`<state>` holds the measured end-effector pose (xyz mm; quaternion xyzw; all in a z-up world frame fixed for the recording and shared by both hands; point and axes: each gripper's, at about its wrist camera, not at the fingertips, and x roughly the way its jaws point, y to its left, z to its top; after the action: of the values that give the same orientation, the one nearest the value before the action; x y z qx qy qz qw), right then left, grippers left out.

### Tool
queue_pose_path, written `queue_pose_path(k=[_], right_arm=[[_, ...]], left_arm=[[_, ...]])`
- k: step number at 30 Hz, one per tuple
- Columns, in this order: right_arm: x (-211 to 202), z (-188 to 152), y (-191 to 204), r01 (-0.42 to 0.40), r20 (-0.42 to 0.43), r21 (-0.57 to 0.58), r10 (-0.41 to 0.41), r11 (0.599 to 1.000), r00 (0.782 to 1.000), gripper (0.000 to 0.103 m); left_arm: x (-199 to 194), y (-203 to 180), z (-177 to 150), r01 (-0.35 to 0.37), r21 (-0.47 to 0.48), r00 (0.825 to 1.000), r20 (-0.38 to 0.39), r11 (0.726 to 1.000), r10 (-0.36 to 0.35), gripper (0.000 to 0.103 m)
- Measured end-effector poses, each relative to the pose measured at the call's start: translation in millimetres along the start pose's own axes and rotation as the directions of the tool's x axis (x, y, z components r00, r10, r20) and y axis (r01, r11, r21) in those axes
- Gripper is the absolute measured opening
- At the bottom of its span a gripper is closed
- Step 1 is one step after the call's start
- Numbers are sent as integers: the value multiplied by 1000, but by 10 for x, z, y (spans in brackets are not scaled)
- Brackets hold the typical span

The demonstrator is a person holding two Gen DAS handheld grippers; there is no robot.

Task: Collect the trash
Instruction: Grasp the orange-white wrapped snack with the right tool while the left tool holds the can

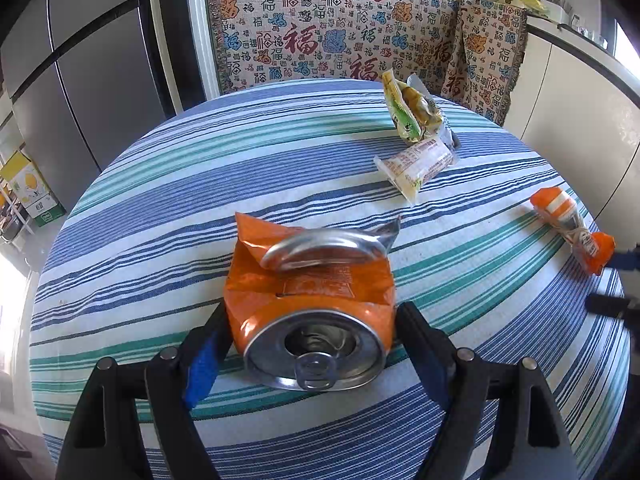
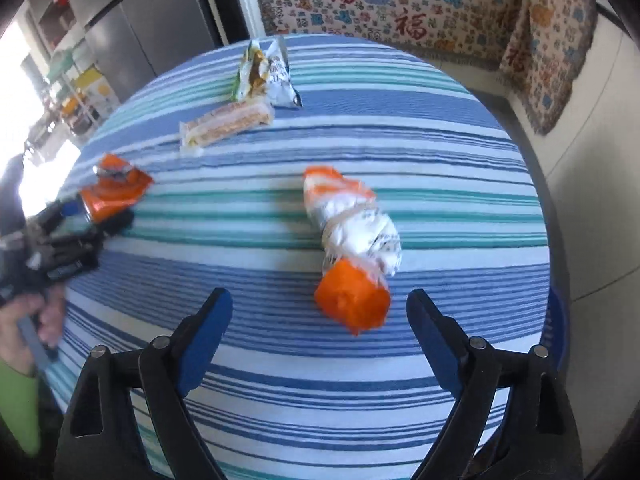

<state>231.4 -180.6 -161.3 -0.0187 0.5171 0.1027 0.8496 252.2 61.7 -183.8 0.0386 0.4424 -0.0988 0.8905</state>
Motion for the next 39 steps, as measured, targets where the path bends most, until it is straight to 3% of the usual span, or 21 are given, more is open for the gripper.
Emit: queue_pose_path(k=[2,7,11,17,23,27,31,34,36,39], right_arm=[[111,-134,5,29,-17,-16,-29,999,999,91],[136,-215,-7,45,67,-8,-44,999,997,99],[145,-209,-18,45,79,-6,-45,999,996,100],[96,-260,-93,18,19,-29,-17,999,1000,99],[-88,-8,-151,23,60,-44,-20,999,998,99],[4,220,-52,3,9,-118,-2,993,1000,99],[131,331,66,34,-9,-201,-37,979,999,97],[209,372,117,30,-34,-239,-40,971,999,80],[258,376,83,6,-80,-214,-23,977,996,45],[161,347,9,-11,-58,-159,2,987,998,44]], left_arm=[[-2,-1,-1,0,0,1000,0,1000,0,83],[-10,13,-2,8,-11,1000,2,1000,-8,83],[-88,188,-51,100,-43,995,24,994,-99,82],[-201,286,-156,182,-3,983,12,983,-182,82],[-173,230,-64,208,-47,978,-11,977,-209,82],[-135,252,3,186,-69,982,-20,980,-188,82],[-150,237,36,192,-54,981,-20,980,-193,72],[-153,181,33,184,-16,983,-16,983,-184,72],[-172,133,11,182,5,983,-12,983,-182,72],[-237,66,-30,197,22,980,-3,980,-197,71]])
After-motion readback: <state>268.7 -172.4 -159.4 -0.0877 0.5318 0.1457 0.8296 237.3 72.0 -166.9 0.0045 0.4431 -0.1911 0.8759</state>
